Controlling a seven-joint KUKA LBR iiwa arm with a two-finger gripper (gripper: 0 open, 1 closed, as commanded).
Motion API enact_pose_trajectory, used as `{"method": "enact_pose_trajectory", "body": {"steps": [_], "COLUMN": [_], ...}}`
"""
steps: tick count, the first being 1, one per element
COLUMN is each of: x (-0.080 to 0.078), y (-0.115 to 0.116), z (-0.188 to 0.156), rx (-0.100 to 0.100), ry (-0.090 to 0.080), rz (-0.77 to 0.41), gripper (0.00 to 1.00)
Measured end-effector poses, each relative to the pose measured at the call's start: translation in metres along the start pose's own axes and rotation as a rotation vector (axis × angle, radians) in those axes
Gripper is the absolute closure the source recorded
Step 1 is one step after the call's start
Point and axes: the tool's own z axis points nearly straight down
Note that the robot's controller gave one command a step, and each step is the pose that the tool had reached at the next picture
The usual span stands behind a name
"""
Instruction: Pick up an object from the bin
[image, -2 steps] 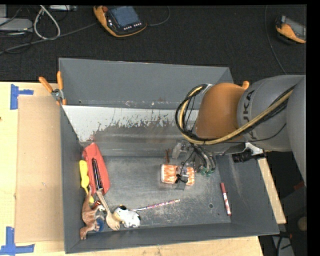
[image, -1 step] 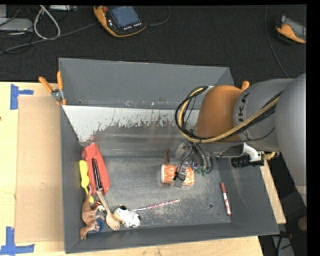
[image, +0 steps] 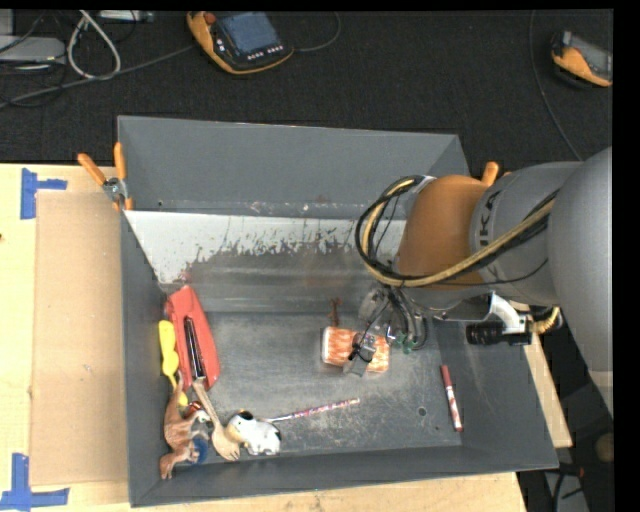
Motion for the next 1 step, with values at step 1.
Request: {"method": "enact_pose_trajectory", "body": {"steps": [1], "x": [-0.0045], "y": [0.0102], "z": [-0.043], "rx": [-0.001], "ry": [0.001], "rz": [-0.167], "gripper": [0.0]}}
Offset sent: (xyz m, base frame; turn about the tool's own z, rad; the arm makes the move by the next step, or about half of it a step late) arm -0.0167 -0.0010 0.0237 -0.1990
